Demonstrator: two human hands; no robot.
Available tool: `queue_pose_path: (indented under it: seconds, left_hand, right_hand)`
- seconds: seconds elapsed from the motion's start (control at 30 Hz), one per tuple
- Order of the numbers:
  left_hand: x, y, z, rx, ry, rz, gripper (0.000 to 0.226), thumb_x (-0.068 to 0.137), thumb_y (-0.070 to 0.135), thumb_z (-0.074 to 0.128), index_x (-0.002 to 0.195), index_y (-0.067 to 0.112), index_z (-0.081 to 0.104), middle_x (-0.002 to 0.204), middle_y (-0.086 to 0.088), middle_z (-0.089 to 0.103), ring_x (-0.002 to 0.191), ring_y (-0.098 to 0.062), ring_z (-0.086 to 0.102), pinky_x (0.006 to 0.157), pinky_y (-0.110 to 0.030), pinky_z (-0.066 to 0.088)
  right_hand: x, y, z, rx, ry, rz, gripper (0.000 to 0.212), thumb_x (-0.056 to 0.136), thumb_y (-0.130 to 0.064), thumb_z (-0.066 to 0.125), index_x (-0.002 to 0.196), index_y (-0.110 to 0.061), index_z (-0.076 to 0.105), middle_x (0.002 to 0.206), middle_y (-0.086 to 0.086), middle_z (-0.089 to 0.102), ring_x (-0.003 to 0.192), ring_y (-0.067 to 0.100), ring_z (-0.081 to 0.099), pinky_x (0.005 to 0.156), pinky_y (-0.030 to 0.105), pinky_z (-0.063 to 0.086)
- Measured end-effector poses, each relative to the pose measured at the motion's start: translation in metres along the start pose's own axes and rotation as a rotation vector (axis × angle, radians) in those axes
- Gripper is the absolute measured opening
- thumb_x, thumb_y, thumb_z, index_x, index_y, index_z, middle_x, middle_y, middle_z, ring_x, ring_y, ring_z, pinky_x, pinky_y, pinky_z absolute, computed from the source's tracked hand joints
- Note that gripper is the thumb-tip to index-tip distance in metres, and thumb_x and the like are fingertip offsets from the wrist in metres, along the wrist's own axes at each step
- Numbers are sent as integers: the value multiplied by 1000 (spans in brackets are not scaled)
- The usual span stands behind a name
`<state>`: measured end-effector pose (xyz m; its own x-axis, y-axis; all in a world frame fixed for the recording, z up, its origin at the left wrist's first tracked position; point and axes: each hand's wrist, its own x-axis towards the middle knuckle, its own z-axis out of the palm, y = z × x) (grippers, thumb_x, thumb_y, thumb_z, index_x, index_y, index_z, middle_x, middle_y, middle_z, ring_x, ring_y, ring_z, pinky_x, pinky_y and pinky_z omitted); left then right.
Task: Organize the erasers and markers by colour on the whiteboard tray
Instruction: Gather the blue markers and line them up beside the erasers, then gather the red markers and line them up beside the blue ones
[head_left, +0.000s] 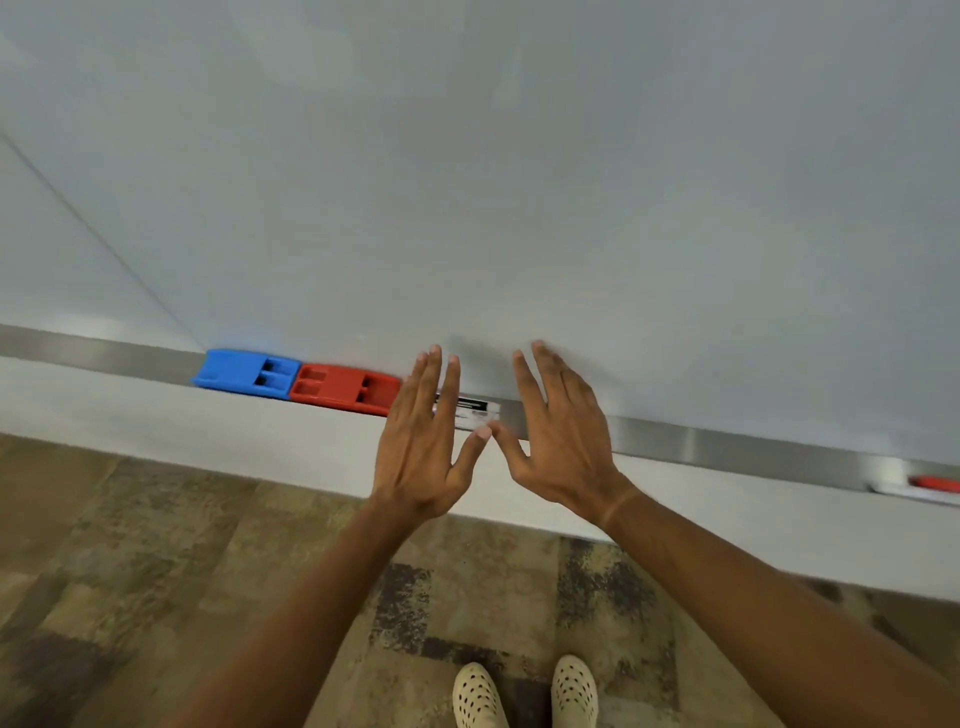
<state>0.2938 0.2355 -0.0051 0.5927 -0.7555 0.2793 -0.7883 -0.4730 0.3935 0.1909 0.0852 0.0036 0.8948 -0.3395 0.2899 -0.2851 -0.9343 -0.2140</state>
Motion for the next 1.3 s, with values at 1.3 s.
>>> queue_pose_path:
  seconds: [1.3]
  left_hand:
    - [23,450,179,-136,-210,412,79,91,69,15,154,23,-1,163,-3,0,151,-20,-1,122,-44,7]
  right_hand:
    - [-296,351,-205,-47,92,631,78,87,-62,33,151,-24,8,159,6,17,146,27,14,115,38,6]
